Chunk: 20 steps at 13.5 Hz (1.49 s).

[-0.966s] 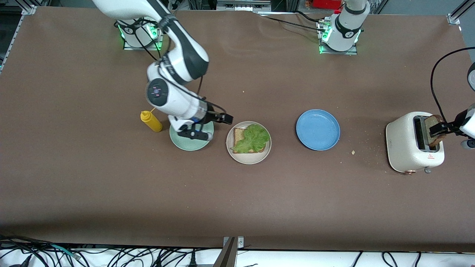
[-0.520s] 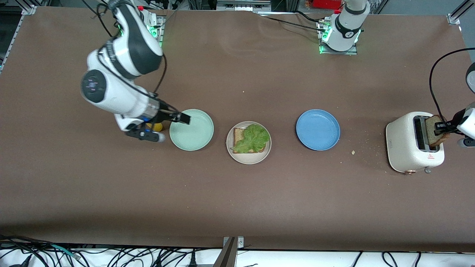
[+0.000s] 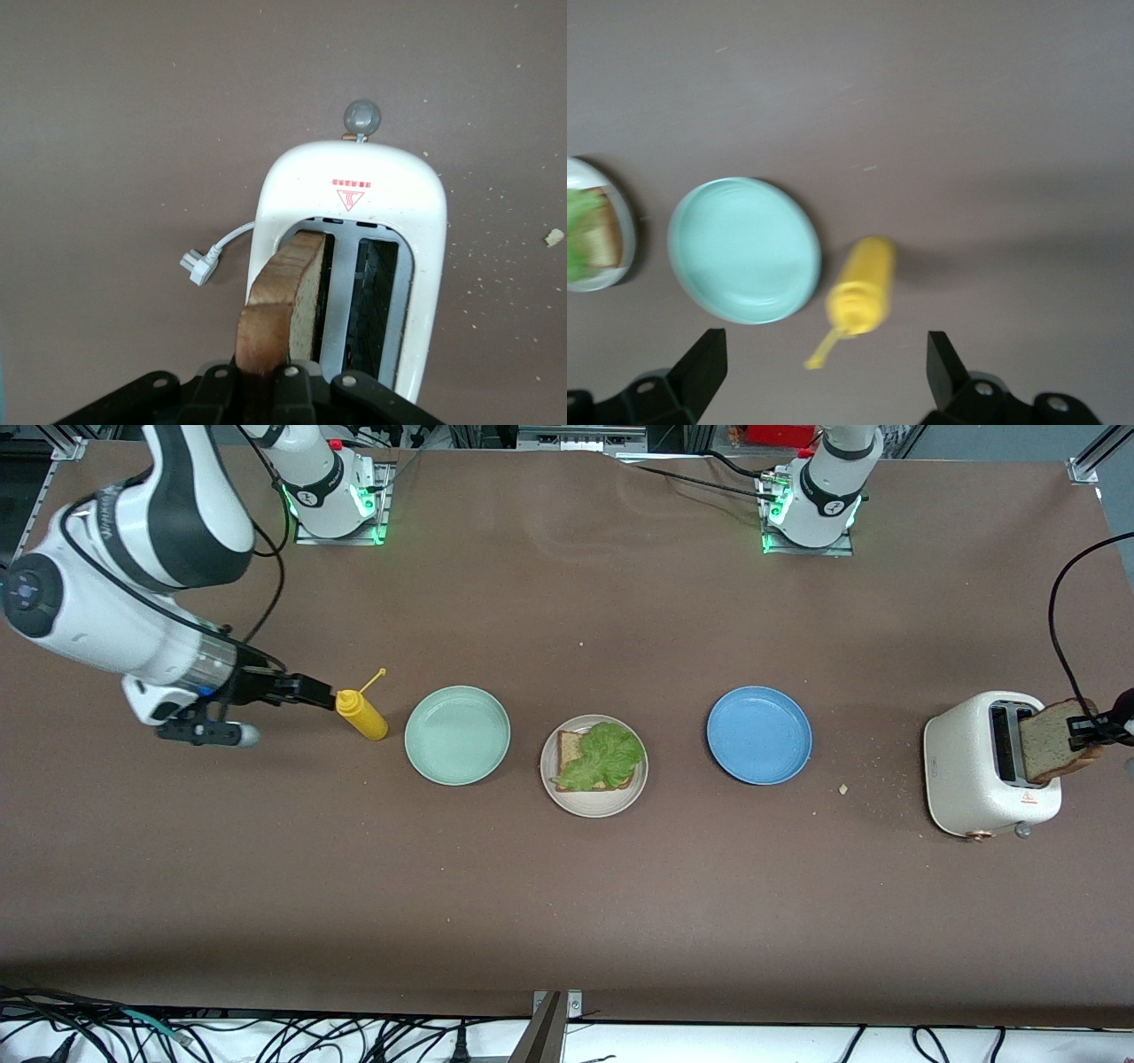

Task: Make sandwich in beige plate with both arms
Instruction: 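Open the right gripper to release the lettuce and withdraw it, then grasp the toast slice in the toaster and lift it with the left gripper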

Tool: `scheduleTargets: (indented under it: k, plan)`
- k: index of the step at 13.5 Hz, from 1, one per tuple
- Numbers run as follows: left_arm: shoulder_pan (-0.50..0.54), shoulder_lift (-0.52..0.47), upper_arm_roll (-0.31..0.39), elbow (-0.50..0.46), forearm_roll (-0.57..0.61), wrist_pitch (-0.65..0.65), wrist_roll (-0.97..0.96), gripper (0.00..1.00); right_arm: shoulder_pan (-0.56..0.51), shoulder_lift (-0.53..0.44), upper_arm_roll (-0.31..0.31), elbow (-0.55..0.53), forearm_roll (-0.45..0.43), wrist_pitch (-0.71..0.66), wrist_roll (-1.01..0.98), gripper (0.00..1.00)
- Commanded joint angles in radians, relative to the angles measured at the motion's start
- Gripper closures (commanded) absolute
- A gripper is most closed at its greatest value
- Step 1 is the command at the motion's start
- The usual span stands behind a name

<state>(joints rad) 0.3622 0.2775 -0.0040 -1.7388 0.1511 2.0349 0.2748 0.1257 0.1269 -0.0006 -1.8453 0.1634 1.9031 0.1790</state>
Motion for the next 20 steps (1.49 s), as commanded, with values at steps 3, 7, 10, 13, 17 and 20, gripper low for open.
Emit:
scheduleTargets:
  k: [3,7,10,13,17,20]
  plan:
    - [-0.006,-0.008,-0.042,0.137,-0.021,-0.151,0.029,1.00,-0.050,-0.110,-0.012,-0.014,-0.221,-0.068,-0.042,0.00]
    - [-0.008,-0.006,-0.121,0.246,-0.025,-0.289,0.024,1.00,-0.060,-0.142,-0.039,0.116,-0.216,-0.221,-0.042,0.00]
    - [-0.008,-0.003,-0.174,0.257,-0.121,-0.350,0.018,1.00,-0.066,-0.153,-0.071,0.150,-0.203,-0.251,-0.044,0.00]
    - [-0.047,0.032,-0.175,0.255,-0.303,-0.387,0.015,1.00,-0.069,-0.141,-0.094,0.187,-0.168,-0.256,-0.052,0.00]
    - [-0.202,0.106,-0.175,0.257,-0.445,-0.392,-0.139,1.00,-0.074,-0.132,-0.079,0.215,-0.205,-0.306,-0.076,0.00]
    - [-0.299,0.193,-0.174,0.284,-0.577,-0.383,-0.141,1.00,-0.095,-0.130,-0.065,0.216,-0.208,-0.308,-0.130,0.00]
